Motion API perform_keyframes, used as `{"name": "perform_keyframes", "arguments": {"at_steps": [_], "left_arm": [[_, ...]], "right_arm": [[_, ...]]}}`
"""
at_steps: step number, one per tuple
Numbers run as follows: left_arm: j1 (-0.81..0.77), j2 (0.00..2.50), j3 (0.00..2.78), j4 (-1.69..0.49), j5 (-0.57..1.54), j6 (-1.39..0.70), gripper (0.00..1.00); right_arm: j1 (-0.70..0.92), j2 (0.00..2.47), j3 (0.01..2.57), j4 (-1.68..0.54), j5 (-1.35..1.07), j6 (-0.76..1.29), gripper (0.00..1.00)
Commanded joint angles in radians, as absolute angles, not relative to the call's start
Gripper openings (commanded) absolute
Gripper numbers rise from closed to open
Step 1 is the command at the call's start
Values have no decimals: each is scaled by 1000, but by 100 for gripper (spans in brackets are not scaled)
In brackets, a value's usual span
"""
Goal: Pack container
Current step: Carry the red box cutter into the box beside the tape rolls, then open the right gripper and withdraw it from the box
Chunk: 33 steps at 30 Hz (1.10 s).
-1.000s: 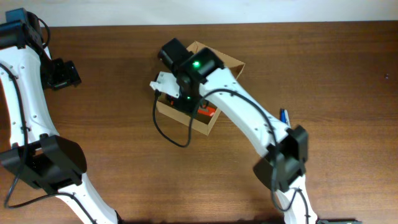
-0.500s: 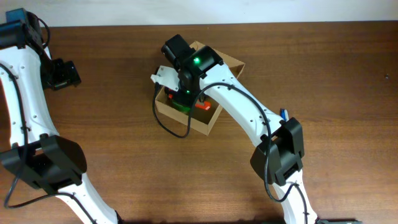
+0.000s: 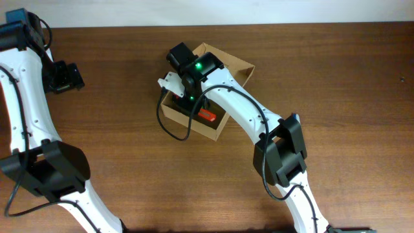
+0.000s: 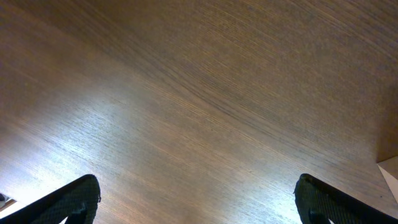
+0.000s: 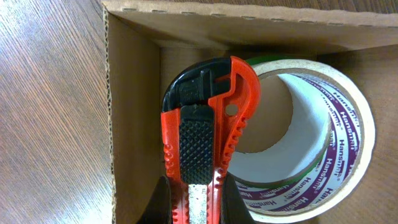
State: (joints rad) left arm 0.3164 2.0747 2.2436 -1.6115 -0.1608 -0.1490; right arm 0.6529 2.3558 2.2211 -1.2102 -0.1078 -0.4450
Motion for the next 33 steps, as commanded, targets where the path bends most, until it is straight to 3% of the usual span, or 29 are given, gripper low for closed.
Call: {"name": "perform_keyframes", "arguments": {"at_steps": [1, 33], "left_arm": [[319, 2082, 2238, -1612, -164, -136, 100], [319, 2082, 2238, -1612, -164, -136, 100]], "right_arm": [[648, 2365, 2222, -1215, -128, -427, 4], [668, 2365, 2222, -1297, -128, -429, 7]]}}
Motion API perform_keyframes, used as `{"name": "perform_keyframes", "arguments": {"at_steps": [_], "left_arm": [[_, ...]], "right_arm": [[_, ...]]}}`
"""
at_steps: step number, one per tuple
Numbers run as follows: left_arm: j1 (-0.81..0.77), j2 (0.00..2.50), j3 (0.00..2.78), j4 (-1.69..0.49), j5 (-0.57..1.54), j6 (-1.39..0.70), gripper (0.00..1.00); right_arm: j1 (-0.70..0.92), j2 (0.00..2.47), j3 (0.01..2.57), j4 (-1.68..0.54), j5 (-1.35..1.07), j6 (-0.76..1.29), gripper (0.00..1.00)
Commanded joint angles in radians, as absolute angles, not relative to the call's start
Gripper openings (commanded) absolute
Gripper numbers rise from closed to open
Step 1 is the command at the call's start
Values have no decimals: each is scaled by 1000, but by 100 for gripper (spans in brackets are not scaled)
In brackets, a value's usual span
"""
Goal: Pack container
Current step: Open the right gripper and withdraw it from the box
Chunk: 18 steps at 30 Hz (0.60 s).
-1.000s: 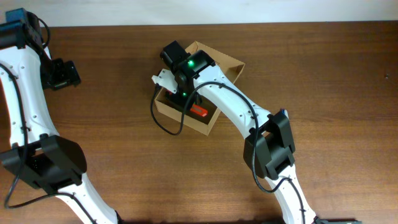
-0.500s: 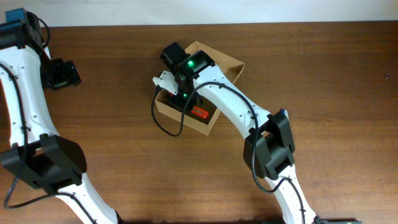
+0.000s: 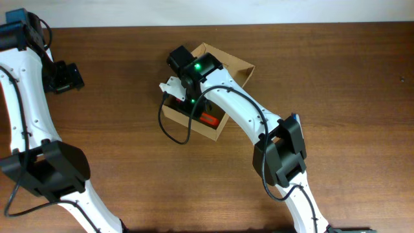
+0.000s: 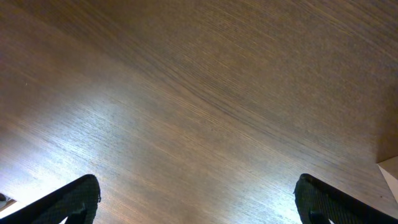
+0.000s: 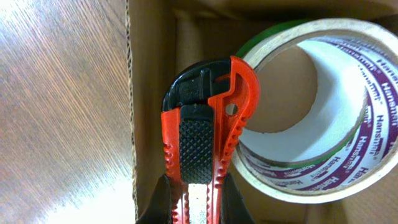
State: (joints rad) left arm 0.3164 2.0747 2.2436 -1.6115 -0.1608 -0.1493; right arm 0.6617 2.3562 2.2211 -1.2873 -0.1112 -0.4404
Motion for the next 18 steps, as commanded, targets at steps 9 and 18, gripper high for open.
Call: {"name": "perform_keyframes", "arguments": {"at_steps": [9, 18], "left_arm": [[319, 2082, 2238, -1612, -164, -136, 100], [319, 2082, 2238, -1612, -164, -136, 100]], "right_arm": [[694, 2365, 2222, -1308, -127, -436, 15], [707, 2365, 2222, -1297, -120, -435, 21]]}}
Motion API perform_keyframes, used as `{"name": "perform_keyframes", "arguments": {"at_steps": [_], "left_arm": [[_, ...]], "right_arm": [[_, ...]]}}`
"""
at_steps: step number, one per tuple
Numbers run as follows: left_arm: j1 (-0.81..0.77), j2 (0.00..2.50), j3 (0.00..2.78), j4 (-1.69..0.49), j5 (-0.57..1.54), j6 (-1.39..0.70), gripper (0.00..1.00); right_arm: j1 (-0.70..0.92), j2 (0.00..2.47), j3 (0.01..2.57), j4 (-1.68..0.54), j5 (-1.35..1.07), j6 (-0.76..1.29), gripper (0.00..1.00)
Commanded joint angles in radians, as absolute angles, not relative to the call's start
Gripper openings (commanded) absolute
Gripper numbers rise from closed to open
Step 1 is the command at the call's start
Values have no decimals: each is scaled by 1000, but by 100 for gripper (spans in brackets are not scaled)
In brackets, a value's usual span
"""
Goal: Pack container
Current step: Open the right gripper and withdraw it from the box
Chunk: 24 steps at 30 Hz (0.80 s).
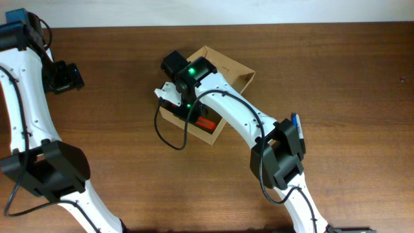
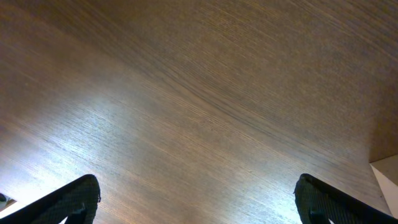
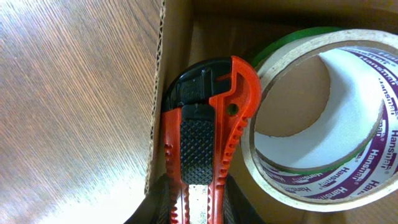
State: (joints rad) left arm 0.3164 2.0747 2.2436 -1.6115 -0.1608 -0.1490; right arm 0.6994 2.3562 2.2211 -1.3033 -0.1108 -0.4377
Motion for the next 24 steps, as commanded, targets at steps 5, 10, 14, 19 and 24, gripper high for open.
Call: {"name": "perform_keyframes", "arguments": {"at_steps": [5, 10, 14, 19, 24], "left_arm": [[319, 2082, 2238, -1612, -164, -136, 100], [319, 2082, 2238, -1612, -164, -136, 100], [319, 2082, 2238, -1612, -164, -136, 100], [319, 2082, 2238, -1612, -164, -136, 100], [319, 2082, 2238, -1612, -164, -136, 100]], "right_arm": [[707, 2365, 2222, -1294, -120, -435, 25], [707, 2365, 2222, -1293, -110, -435, 28], [707, 2365, 2222, -1281, -67, -428, 31], [707, 2365, 2222, -1275, -67, -428, 34], [706, 2364, 2222, -1281, -23, -411, 31]]}}
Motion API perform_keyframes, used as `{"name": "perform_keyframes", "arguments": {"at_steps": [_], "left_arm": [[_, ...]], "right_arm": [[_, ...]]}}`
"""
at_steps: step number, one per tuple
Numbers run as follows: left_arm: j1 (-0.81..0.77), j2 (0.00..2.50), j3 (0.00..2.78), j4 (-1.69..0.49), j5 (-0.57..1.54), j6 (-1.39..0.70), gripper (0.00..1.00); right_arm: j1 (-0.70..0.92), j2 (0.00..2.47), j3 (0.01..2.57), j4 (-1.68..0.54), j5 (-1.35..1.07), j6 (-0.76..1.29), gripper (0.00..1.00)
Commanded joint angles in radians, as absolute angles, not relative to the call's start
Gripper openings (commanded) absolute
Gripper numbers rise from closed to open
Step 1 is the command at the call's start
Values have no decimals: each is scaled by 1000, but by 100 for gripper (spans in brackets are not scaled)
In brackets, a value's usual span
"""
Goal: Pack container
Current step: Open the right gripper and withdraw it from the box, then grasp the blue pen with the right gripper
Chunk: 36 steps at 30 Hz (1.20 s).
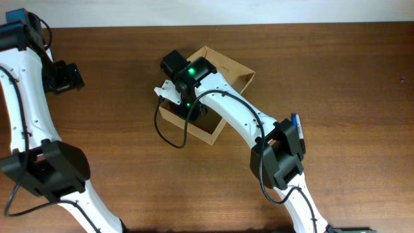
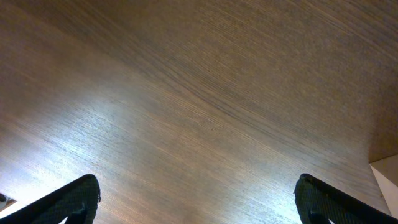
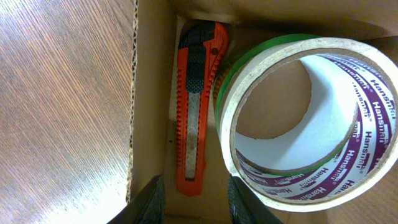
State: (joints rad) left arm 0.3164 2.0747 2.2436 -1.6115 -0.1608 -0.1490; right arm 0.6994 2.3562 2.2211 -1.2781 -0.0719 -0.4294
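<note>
An open cardboard box [image 1: 223, 68] sits mid-table. In the right wrist view a red and black box cutter [image 3: 193, 106] lies on the box floor along the left wall [image 3: 149, 93], beside a roll of tape [image 3: 298, 118] with purple print and a green edge. My right gripper [image 3: 194, 202] hangs open just above the cutter's near end, nothing between its fingers [image 3: 149, 199]; overhead it is over the box's left corner [image 1: 184, 97]. My left gripper [image 2: 199, 199] is open over bare wood at the far left [image 1: 63, 76].
The wooden table [image 1: 336, 77] surrounds the box on all sides. The right arm's cable [image 1: 162, 126] loops off the box's left side. A pale corner [image 2: 388, 174] shows at the right edge of the left wrist view.
My right gripper has opened and let go of the box cutter, which now lies flat on the box floor beside the tape roll. The left arm has not moved.
My right gripper held the box cutter over the box, above the tape roll. At the following two moments it held the cutter closer to the box's left wall. Now the cutter lies released along that wall. My left gripper stayed open throughout.
</note>
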Motion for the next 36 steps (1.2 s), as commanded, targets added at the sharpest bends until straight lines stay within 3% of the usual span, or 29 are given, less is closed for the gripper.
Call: {"name": "perform_keyframes", "arguments": {"at_steps": [1, 5, 11, 16, 19, 26, 36], "left_arm": [[319, 2082, 2238, -1612, -164, -136, 100], [319, 2082, 2238, -1612, -164, -136, 100], [319, 2082, 2238, -1612, -164, -136, 100], [319, 2082, 2238, -1612, -164, -136, 100], [319, 2082, 2238, -1612, -164, -136, 100], [319, 2082, 2238, -1612, -164, -136, 100], [319, 2082, 2238, -1612, -164, -136, 100]], "right_arm": [[705, 2358, 2225, -1288, 27, -400, 30], [673, 2279, 2225, -1319, 147, -338, 30], [570, 2004, 2224, -1340, 148, -324, 40], [332, 1690, 2147, -1301, 133, -262, 44], [154, 1574, 1935, -1225, 109, -208, 47], [-55, 1629, 1523, -1102, -27, -68, 46], [-59, 1876, 1390, -1058, -118, 9, 45]]}}
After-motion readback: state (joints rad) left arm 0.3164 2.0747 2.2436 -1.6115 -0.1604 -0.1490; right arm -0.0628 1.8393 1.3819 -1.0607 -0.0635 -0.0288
